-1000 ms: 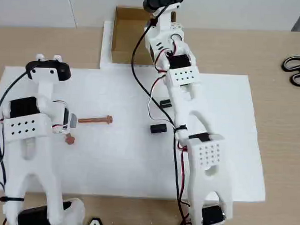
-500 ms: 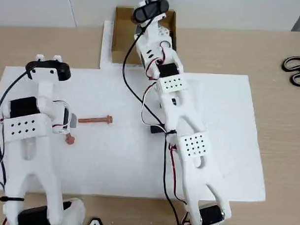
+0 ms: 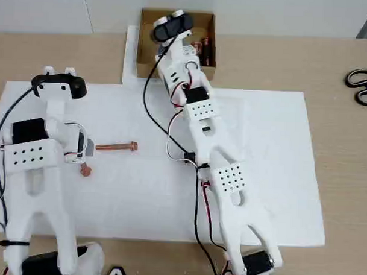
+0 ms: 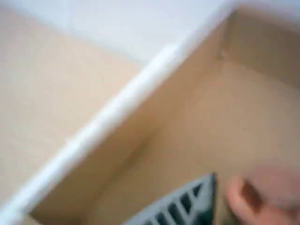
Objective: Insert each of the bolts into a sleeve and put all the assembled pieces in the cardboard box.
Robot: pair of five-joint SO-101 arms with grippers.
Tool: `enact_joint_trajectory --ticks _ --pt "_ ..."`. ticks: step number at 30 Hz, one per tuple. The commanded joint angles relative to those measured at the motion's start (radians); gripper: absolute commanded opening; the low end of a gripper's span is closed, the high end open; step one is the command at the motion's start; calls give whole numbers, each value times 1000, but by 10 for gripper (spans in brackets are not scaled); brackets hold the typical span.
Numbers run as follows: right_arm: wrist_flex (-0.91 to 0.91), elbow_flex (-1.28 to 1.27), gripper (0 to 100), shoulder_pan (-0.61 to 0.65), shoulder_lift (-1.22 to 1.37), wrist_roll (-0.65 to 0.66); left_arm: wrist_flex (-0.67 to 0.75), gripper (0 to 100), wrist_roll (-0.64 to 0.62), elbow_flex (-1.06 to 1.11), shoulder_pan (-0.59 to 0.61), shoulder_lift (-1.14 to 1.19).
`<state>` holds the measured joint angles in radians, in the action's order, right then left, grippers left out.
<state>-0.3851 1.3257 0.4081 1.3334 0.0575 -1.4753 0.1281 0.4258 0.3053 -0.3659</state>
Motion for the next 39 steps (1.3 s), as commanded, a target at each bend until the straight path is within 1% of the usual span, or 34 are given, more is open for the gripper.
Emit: enact_joint_trajectory --ticks 1,13,17,24,29,35,39 --pt "24 63 147 16 -18 12 -2 175 -3 -41 -5 -38" --pt "24 66 150 30 -27 14 28 175 -2 13 -5 -38" --pt "-1 140 149 24 -27 14 28 175 -2 8 -5 -38" --pt "-202 364 148 18 -27 31 28 175 0 5 -5 -38" --pt "-242 358 148 -22 -76 49 28 175 2 5 -5 -38" --pt "-443 356 148 -38 -268 46 23 175 3 5 -5 -38" --pt "-506 356 148 -47 -326 46 21 175 3 5 -5 -38"
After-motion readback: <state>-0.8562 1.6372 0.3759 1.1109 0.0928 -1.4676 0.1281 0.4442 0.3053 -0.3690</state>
